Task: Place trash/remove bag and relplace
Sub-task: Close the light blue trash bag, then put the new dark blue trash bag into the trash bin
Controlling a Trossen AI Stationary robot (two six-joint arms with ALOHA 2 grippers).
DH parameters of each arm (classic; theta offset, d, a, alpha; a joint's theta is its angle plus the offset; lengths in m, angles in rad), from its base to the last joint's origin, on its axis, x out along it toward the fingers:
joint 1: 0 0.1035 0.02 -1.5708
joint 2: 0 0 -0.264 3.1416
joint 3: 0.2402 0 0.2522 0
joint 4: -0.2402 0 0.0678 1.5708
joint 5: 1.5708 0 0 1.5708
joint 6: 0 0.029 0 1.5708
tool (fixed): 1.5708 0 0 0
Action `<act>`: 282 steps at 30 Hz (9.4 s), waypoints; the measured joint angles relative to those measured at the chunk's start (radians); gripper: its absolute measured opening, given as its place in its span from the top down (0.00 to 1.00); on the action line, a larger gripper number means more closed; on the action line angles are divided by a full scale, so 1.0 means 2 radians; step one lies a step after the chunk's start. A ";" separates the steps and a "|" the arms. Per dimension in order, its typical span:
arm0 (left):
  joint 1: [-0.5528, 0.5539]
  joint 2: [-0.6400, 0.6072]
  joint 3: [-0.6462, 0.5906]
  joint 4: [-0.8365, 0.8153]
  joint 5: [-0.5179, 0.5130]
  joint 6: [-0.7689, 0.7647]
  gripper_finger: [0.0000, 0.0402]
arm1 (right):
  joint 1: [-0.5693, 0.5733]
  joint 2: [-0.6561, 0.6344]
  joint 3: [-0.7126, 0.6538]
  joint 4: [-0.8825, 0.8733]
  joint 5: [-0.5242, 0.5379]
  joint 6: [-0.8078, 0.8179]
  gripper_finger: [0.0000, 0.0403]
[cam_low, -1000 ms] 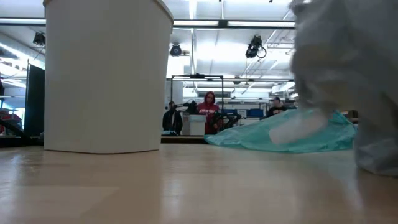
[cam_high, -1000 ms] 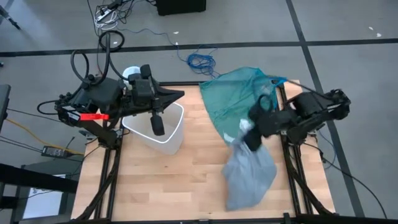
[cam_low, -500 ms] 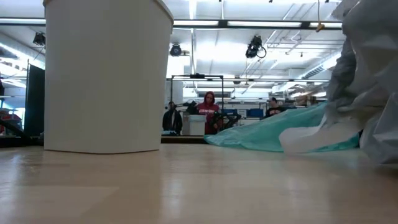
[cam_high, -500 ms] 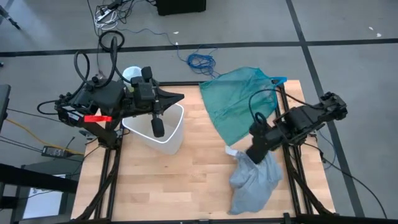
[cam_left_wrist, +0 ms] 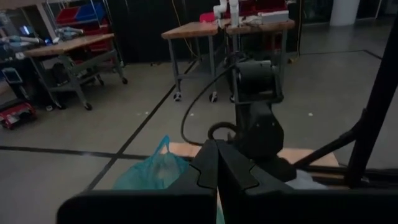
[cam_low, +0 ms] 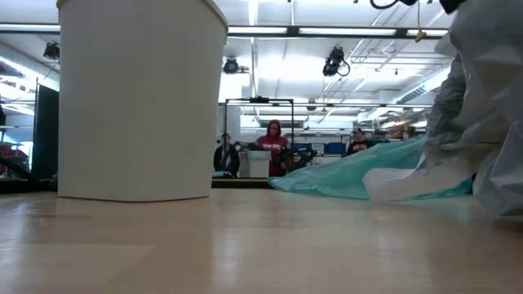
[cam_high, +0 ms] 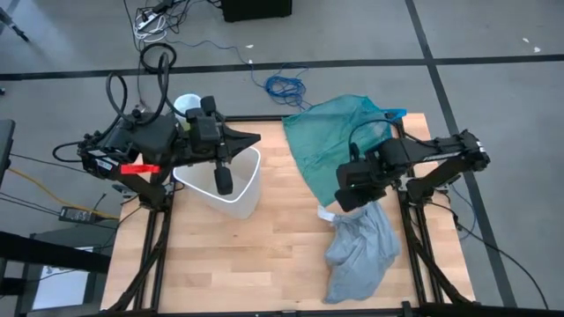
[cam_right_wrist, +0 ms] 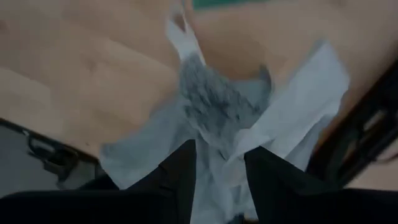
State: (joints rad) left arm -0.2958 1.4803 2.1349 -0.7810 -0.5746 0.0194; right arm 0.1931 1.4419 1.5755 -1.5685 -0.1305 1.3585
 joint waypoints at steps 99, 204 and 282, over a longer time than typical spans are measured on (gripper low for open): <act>0.167 0.136 -0.333 0.360 0.289 -0.119 0.99 | -0.156 -0.051 -0.088 0.467 0.142 -0.139 0.84; 0.187 -0.062 -0.333 0.290 0.325 -0.103 0.98 | -0.579 -0.032 -0.237 0.261 0.307 -0.079 0.32; 0.336 -0.163 -0.304 -0.395 0.032 -0.262 1.00 | -0.108 0.047 0.267 0.642 0.257 -0.481 1.00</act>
State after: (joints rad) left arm 0.3768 1.1538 1.5272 -1.5700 -0.5098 -0.5039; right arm -0.0227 1.5356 2.1085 -0.2855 0.3831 0.3955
